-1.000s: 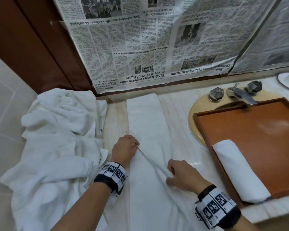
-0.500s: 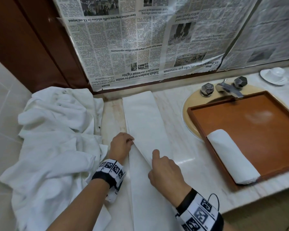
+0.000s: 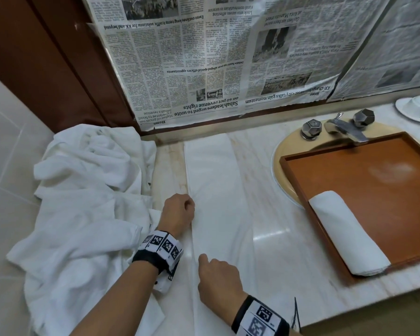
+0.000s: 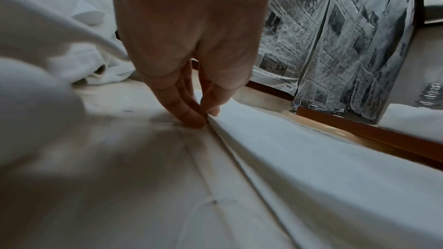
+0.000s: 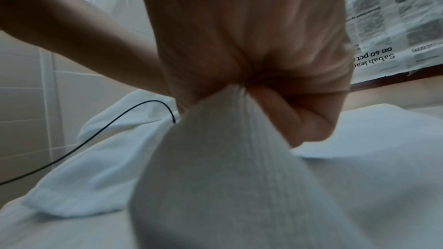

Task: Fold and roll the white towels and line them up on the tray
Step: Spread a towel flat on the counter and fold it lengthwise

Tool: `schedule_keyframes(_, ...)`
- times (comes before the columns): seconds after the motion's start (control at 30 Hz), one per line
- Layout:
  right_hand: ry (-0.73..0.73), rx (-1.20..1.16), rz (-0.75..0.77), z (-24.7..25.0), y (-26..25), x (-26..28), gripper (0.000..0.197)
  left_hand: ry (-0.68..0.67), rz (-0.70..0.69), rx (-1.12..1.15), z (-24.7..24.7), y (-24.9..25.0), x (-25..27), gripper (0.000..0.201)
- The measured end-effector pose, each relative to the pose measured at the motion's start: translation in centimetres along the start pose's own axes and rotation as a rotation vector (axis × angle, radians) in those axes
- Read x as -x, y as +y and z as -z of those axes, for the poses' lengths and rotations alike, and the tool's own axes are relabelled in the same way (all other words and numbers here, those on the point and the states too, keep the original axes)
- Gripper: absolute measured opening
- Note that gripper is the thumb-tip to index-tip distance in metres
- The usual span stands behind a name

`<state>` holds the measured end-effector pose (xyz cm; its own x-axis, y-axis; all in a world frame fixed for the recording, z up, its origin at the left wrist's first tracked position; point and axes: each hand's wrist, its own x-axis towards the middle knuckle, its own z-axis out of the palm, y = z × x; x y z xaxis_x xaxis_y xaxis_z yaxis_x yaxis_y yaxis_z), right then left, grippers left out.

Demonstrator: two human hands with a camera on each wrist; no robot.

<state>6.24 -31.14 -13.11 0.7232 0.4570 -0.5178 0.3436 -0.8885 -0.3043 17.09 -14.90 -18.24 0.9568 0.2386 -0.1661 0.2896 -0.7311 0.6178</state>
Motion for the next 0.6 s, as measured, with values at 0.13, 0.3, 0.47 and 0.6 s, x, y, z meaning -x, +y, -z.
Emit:
schedule_keyframes(0.13,-0.1,0.028,0.011,-0.5,0.4,0.1,0.023,0.022,0.014,0.039,-0.2,0.2,0.1,0.012)
schedule_keyframes(0.3,-0.377,-0.16,0.098,1.9,2.1,0.9,0.042,0.071,0.044,0.086,-1.0,-0.9,-0.3,0.024)
schedule_keyframes(0.47,0.09,-0.258,0.191,5.0,6.9,-4.0,0.026,0.128,-0.12,-0.005,-2.8,-0.8,0.8,0.052)
schedule_keyframes(0.6,0.385,-0.058,0.135,4.5,10.3,-10.0,0.059,-0.036,-0.174,-0.303,-4.9,0.4,2.1,0.059)
